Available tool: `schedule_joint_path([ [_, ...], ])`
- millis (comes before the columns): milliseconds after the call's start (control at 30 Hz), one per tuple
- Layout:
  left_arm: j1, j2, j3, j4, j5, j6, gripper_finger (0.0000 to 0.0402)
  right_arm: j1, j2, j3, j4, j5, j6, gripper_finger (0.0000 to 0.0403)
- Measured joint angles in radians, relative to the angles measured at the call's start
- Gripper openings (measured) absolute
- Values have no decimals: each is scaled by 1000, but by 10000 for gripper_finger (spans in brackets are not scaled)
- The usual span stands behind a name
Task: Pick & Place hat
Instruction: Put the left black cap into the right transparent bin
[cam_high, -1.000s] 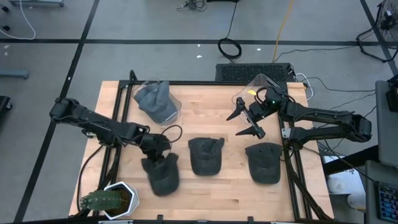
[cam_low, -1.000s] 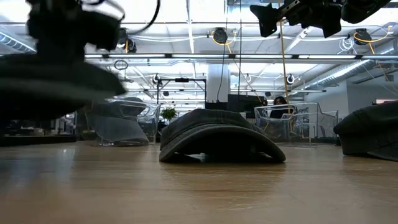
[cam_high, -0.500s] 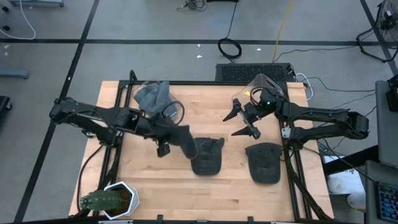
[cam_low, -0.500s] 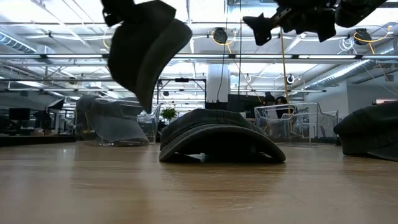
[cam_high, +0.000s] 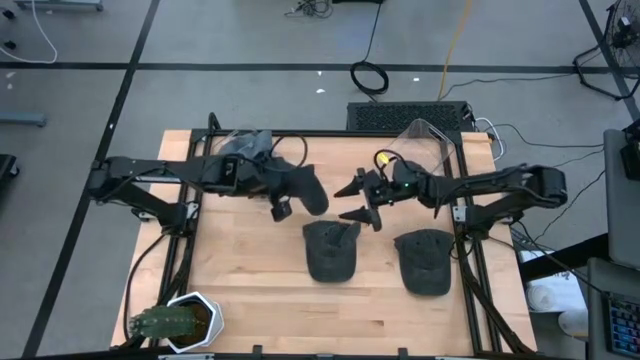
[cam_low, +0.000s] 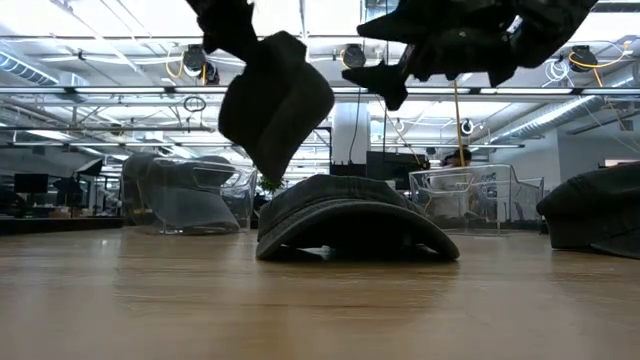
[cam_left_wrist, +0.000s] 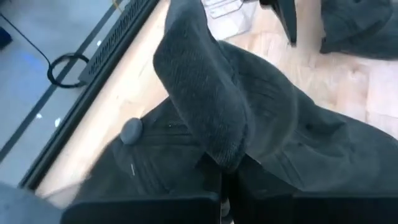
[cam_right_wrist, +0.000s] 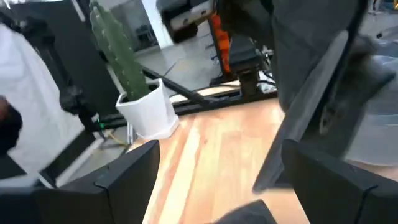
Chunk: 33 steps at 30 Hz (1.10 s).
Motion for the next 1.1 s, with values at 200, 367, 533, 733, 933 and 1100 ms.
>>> schedule_joint_path([
  [200,4,26,-1,21,1,52,4,-7,90,0,79,90,23,325],
  [367,6,37,0,44,9,56,4,-10,146,0,165,105,50,325],
  [533,0,35,0,70,54,49,4,-18,174,0,202,103,117,325],
  [733,-19,66,0,79,57,47,4,-18,173,0,212,101,125,320],
  [933,-17,96,0,107,69,49,4,-14,173,1,197,99,128,253],
  [1100,-16,98,0,115,82,56,4,-12,173,1,190,67,127,152],
])
